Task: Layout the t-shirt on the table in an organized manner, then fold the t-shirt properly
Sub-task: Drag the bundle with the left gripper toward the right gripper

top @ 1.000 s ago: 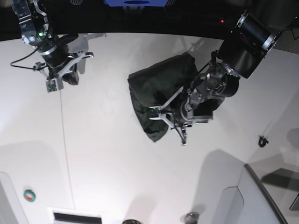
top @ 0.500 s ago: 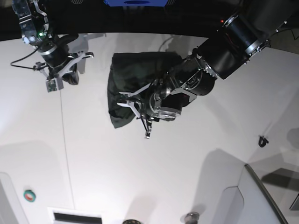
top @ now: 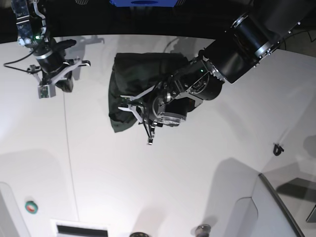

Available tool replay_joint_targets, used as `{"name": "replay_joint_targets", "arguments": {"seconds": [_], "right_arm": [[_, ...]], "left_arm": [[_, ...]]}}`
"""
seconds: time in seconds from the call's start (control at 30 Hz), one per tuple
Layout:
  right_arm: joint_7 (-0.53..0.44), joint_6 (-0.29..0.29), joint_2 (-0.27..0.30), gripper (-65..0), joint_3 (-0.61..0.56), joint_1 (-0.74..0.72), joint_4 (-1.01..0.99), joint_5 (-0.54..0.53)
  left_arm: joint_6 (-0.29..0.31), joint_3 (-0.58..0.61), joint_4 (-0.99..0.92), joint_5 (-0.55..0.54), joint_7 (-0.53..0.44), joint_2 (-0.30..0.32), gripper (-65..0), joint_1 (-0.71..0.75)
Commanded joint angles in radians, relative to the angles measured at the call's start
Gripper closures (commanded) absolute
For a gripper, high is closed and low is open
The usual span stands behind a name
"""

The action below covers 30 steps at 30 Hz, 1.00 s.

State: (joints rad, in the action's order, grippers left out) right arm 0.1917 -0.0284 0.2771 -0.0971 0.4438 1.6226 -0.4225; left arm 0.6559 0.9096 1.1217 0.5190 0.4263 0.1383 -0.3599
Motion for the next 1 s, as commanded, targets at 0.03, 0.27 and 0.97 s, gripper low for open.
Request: {"name": "replay_joint_targets", "arguments": {"seconds": [0.03,0.27,0.97], "right_arm": [[-0.024,-0.005,0.007,-0.8,0.006,-0.003,0.015,-0.005],[-0.024,-0.005,0.007,-0.8,0.006,-0.003,0.015,-0.005],[-0.024,-0.005,0.007,-0.8,0.006,-0.009,-0.012,-0.005]], "left_arm": [[0.042,0.007,-0.001,-0.024,-0.005,-0.002,0.0,0.006],[0.042,0.007,0.002,-0.023,-0.004,-0.002,0.0,0.005],[0.042,0.009,0.111,-0.023,0.006,0.005,-39.2,-0.015]]}}
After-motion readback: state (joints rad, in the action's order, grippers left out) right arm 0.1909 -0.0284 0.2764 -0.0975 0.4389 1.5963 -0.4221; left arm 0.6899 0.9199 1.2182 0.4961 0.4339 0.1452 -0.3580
